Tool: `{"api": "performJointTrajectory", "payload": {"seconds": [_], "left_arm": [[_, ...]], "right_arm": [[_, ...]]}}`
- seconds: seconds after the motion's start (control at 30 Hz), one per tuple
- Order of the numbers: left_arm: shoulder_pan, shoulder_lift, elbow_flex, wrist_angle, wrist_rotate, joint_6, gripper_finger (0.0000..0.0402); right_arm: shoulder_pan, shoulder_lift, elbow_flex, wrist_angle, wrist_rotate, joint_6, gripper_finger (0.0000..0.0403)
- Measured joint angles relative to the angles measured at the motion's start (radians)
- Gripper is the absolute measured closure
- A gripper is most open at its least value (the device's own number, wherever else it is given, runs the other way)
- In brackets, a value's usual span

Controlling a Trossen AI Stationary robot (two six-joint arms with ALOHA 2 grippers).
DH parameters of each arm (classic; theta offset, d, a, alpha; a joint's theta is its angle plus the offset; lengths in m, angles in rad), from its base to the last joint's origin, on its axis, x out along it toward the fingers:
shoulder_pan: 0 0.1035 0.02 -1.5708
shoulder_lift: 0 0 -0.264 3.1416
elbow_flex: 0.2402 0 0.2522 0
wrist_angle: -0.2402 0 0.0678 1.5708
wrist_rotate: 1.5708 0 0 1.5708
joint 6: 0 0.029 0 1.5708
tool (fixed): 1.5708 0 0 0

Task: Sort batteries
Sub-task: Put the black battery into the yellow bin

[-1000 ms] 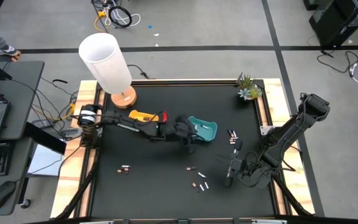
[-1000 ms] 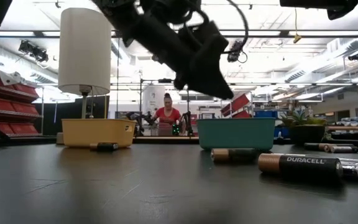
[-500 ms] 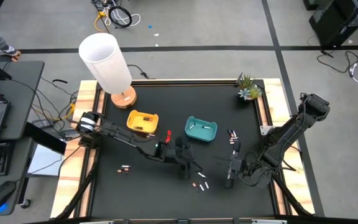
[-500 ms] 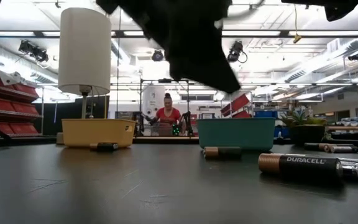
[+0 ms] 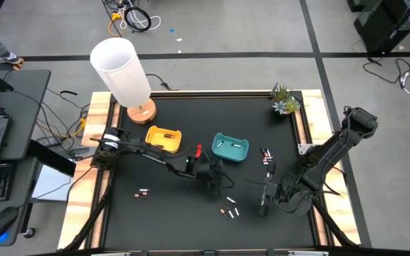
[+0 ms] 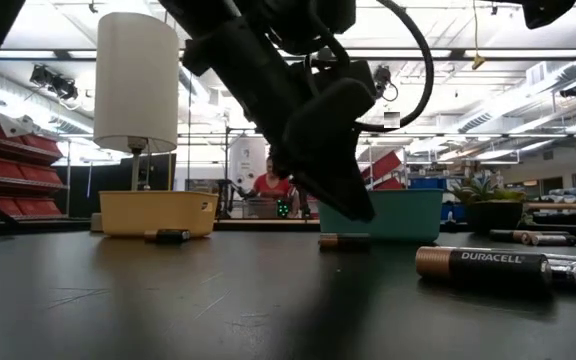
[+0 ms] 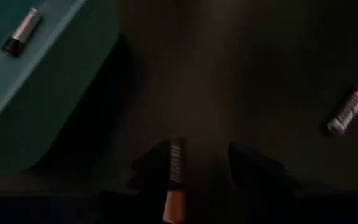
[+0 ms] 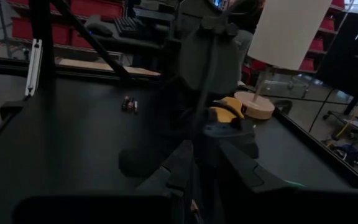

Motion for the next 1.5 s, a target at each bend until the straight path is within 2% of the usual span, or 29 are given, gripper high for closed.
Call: {"api": "performJointTrajectory", "payload": {"seconds": [0.13,0.43,0.97,1.07,1.27,1.37,1.43,1.5], "left_arm": [[0.016,0.0,-0.01,-0.067,-0.004,0.002,0.0224],[0.037,-0.008,-0.131,0.051,0.044,-0.06,0.0225],[-0.004,-0.033,-0.142,0.083,0.005,-0.053,0.0225],[-0.024,-0.062,-0.143,0.084,-0.038,-0.032,0.0225],[-0.061,-0.148,-0.142,0.022,-0.185,-0.025,0.0225],[-0.093,-0.212,-0.141,-0.041,-0.204,-0.06,0.0225],[-0.12,-0.248,-0.141,-0.099,-0.197,-0.1,0.0225],[-0.151,-0.276,-0.141,-0.149,-0.182,-0.143,0.0225]], "right_arm": [[0.0,0.0,0.0,0.0,0.0,0.0,0.0346],[0.001,0.0,0.0,0.002,-0.001,0.007,0.0346],[0.001,0.0,0.0,0.004,-0.002,0.014,0.0346],[0.001,0.0,0.0,0.0,-0.002,0.025,0.0346],[0.001,0.0,0.0,0.001,-0.001,0.03,0.0346],[0.001,0.0,0.0,0.0,-0.003,0.031,0.0346],[0.001,0.0,0.0,0.0,-0.033,0.052,0.0346],[-0.004,0.0,0.0,-0.015,-0.136,0.096,0.0346]]}}
